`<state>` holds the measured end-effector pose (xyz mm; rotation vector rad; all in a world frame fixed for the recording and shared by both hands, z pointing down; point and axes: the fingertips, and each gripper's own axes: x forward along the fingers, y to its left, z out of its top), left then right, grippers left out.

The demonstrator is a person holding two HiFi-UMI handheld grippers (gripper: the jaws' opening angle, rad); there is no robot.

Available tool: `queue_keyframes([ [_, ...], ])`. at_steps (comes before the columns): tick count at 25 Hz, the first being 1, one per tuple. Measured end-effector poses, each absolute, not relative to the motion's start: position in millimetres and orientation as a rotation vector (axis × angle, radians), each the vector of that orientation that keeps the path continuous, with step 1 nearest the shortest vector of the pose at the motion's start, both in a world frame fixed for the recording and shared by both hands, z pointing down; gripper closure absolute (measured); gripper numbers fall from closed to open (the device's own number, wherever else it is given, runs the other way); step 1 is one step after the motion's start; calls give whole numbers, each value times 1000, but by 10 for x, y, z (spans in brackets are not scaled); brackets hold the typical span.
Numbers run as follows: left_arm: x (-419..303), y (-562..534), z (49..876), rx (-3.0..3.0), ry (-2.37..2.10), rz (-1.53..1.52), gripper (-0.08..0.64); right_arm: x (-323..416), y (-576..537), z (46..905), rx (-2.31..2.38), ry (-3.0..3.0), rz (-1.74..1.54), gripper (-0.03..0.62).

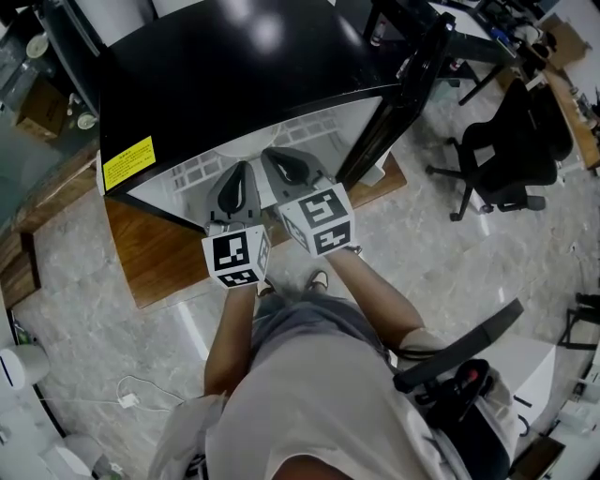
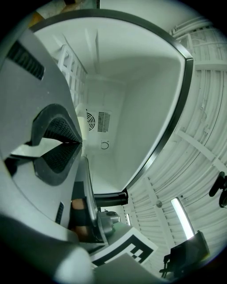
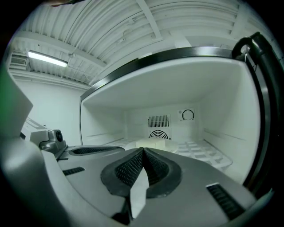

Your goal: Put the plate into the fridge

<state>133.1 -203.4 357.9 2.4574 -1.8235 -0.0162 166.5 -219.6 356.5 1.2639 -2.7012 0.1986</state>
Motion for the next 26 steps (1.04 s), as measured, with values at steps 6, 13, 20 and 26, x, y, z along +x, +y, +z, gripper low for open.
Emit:
queue_keyframes([
  [6,1254,-1922,3445,2438,-1839,-37,541,1699,-2049,3455,1315,-2709,209,575],
  [13,1192,-1815,3455,2435,-1860,11,541,1760,-1947,3378,1363,-2697,195,575],
  [20,1219,-1668,3390,2444,-1876,28,541,1826,-1854,3258,1412,-2677,130,575],
  [26,1267,-1487,3308,2431,-1873,-21,541,2025,-1682,3077,1475,-2650,14,575],
])
